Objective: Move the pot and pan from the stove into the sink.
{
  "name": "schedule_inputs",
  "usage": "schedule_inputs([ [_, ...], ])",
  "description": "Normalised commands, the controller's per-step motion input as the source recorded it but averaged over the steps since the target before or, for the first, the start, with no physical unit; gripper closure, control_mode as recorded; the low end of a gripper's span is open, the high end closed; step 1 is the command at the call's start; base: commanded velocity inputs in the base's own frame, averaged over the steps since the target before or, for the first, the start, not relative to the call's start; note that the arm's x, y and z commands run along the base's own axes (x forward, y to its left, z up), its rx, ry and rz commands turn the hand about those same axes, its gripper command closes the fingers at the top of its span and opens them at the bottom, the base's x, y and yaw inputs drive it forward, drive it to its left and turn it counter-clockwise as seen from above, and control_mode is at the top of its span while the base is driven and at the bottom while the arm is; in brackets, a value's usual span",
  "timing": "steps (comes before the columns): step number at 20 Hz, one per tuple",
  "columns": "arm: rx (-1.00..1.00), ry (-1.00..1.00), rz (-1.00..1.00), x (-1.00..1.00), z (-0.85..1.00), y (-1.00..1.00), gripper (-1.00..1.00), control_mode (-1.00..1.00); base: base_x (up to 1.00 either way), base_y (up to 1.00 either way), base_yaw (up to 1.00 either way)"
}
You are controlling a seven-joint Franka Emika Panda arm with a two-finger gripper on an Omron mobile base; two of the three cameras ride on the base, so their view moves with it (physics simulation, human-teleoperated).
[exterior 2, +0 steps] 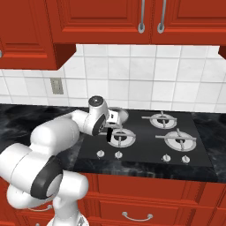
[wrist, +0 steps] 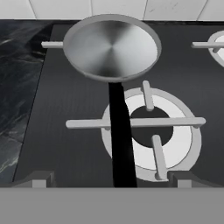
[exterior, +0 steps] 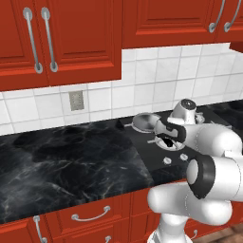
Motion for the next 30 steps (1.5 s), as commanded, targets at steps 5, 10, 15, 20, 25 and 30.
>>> schedule_inputs([
  [5, 0.00, 0.00, 0.00, 0.20, -0.22, 0.00, -1.00, -1.00, 0.00, 0.00, 0.00],
  [10, 0.00, 0.00, 0.00, 0.25, -0.16, 0.00, -1.00, -1.00, 0.00, 0.00, 0.00],
  [15, 0.01, 0.00, 0.00, 0.22, -0.16, -0.01, -1.00, -1.00, 0.00, 0.00, 0.00],
  [20, 0.02, 0.00, 0.00, 0.18, -0.17, -0.18, -1.00, -1.00, 0.00, 0.00, 0.00],
  [25, 0.02, 0.00, 0.00, 0.05, -0.04, -0.11, -1.00, -1.00, 0.00, 0.00, 0.00],
  [30, 0.00, 0.00, 0.00, 0.04, -0.01, 0.00, -1.00, -1.00, 0.00, 0.00, 0.00],
])
